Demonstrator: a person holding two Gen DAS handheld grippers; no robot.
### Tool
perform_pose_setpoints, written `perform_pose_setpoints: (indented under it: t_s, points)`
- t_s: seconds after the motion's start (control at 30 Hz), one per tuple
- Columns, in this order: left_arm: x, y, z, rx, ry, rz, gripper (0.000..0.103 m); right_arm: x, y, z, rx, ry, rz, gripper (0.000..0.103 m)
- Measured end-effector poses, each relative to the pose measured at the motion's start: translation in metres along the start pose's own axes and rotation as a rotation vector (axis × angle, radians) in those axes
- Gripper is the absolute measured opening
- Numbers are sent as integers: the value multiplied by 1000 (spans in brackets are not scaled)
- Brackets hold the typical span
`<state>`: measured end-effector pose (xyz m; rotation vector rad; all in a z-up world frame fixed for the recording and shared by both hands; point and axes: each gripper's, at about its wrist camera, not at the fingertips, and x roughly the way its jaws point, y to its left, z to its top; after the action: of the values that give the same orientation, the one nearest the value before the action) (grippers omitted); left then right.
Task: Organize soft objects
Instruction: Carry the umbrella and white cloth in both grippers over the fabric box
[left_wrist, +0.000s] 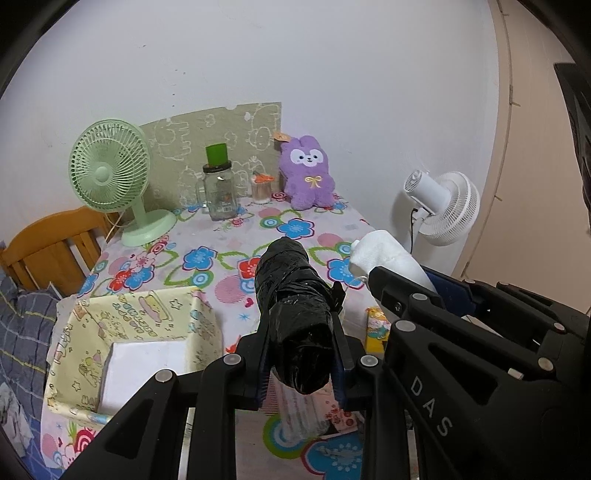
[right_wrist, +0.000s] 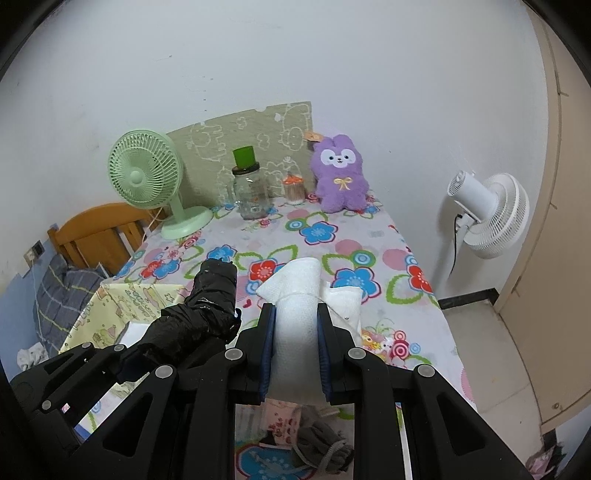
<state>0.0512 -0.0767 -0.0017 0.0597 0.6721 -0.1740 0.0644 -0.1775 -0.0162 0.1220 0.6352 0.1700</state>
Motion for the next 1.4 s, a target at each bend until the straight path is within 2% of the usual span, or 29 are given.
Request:
perform_pose_setpoints:
  t_s: [0.63,1.4]
  points:
    - [-2,60,7,-45,-4,36,26,17,62,23,-87,12,55,24]
    - [15,142,-17,-97,62,122,26,60,140,17,-178,85,137,24]
